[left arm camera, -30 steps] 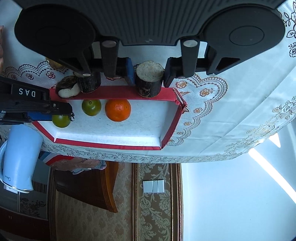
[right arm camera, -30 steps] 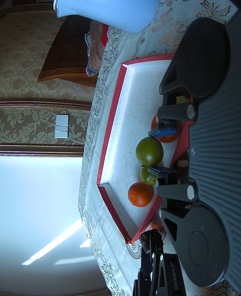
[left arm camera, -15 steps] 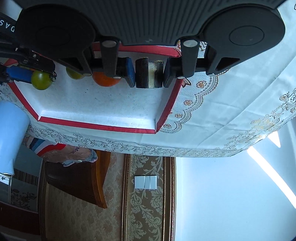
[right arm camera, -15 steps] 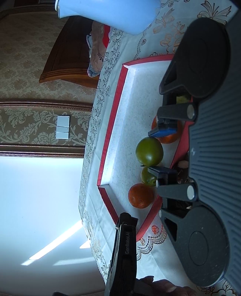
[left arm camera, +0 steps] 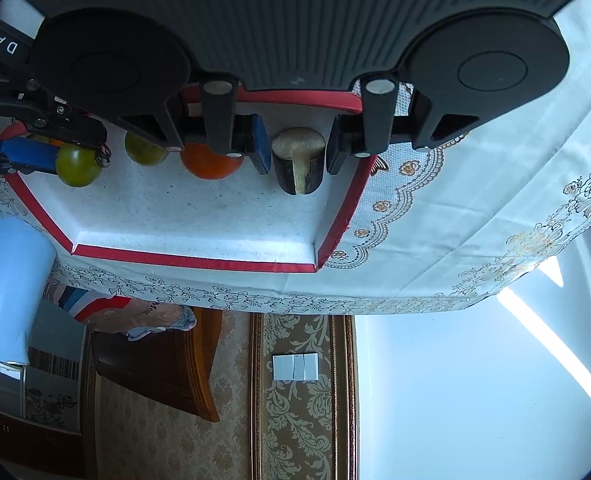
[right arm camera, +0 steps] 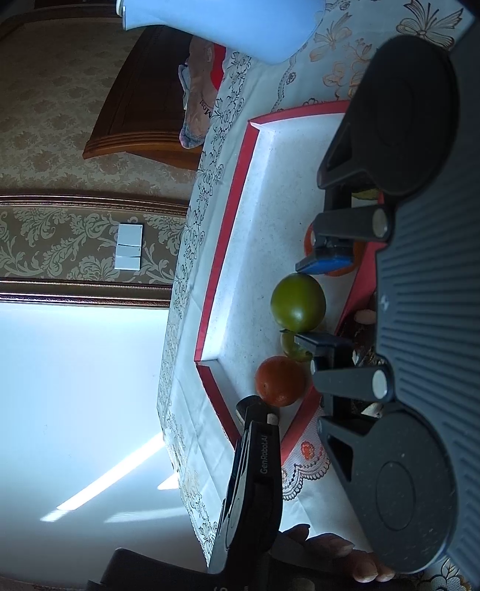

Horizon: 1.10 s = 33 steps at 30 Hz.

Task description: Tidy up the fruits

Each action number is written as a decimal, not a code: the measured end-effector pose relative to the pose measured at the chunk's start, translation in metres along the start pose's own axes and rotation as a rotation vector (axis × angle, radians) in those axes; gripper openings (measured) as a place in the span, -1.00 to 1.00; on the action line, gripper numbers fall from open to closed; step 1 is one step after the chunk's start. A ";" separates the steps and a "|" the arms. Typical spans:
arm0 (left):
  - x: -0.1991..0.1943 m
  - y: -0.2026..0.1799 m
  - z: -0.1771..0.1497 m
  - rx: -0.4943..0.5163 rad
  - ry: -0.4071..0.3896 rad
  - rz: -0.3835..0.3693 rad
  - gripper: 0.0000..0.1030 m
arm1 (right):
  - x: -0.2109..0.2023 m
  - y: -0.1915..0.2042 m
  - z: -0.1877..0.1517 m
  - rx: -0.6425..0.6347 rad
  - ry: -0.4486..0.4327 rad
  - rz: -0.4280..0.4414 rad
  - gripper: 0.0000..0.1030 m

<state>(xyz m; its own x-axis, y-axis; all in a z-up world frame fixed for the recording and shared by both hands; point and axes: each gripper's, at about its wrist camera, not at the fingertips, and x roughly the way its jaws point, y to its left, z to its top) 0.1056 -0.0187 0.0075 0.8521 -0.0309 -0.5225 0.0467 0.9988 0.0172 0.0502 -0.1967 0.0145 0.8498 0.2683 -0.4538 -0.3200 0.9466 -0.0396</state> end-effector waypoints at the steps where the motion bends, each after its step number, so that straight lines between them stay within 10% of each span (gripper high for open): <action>1: 0.000 0.000 0.000 -0.001 0.000 0.000 -0.38 | 0.000 0.000 0.000 0.002 0.000 -0.001 -0.38; 10: -0.012 0.006 0.001 -0.039 -0.034 0.006 -0.37 | -0.004 -0.002 -0.001 0.025 -0.005 -0.005 -0.38; 15: -0.022 0.006 -0.002 -0.038 -0.073 0.017 0.30 | -0.009 -0.005 -0.001 0.043 -0.031 -0.005 -0.29; 33: -0.070 0.021 -0.035 -0.070 -0.080 -0.031 0.31 | -0.058 -0.018 -0.015 0.172 -0.058 0.060 -0.26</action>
<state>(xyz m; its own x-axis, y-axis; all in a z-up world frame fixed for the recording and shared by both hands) 0.0285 0.0062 0.0149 0.8897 -0.0618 -0.4524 0.0394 0.9975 -0.0589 0.0008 -0.2321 0.0284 0.8556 0.3306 -0.3984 -0.2990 0.9438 0.1412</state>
